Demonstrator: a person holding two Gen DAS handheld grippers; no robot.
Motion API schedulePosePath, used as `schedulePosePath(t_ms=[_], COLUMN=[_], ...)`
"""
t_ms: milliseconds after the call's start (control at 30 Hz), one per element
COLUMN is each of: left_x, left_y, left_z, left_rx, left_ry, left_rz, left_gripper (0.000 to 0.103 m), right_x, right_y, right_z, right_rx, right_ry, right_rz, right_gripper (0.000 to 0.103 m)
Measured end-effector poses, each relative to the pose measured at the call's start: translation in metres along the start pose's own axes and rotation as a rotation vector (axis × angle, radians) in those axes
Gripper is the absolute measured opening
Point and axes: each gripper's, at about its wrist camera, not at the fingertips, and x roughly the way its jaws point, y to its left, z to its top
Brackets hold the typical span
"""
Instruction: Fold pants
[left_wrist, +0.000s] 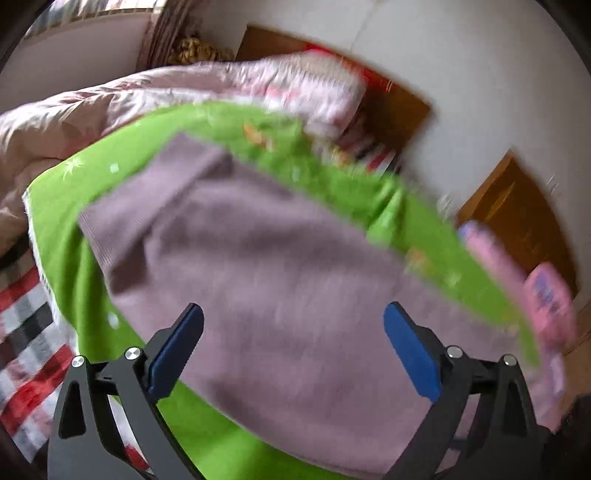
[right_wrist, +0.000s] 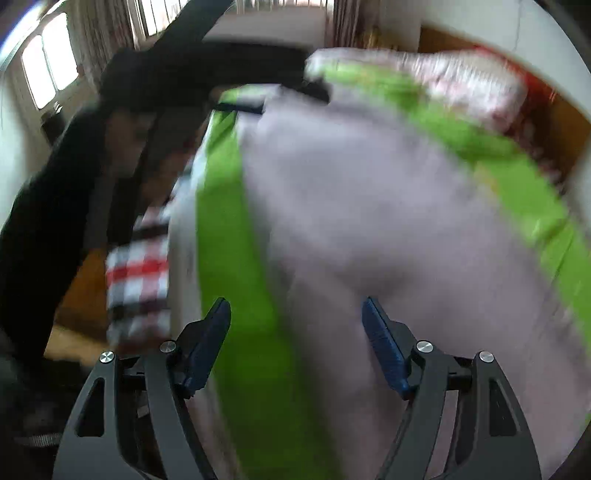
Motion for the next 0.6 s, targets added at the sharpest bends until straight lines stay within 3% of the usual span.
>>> schedulePosePath(t_ms=[67, 133, 200, 367, 500, 600], left_x=[0.010, 0.006, -0.001, 0.003, 0.026, 0.060], left_y=[-0.009, -0.029, -0.067, -0.208, -0.315, -0.371], left_z=[-0.006, -0.008, -0.009, -0.024, -0.057, -0.089], left_rx=[-0.021, -0.021, 0.037, 0.343, 0.597, 0.701], left_ry=[0.049, 0.038, 0.018, 0.042, 0.066, 0.133], left_rz=[0.037, 0.011, -0.034, -0.223, -0.364, -0.426], left_gripper=[0.098, 0.098, 0.098, 0.099, 0.099, 0.099], right_x=[-0.023, -0.065, -0.098, -0.172, -0.209, -0.218], right_y=[-0.005, -0.025, -0.051, -0.130, -0.156, -0.172], right_z=[-0.014, -0.033, -0.053, -0.139, -0.201, -0.248], right_rx=[0.045, 0.134, 0.220, 0.538, 0.695, 0.773], right_ry=[-0.029, -0.139, -0.216, -0.261, -0.263, -0.199], right_rz=[0.095, 0.104, 0.011, -0.412, -0.572, -0.598], right_gripper=[0.072, 0.073, 0.075, 0.077, 0.081, 0.087])
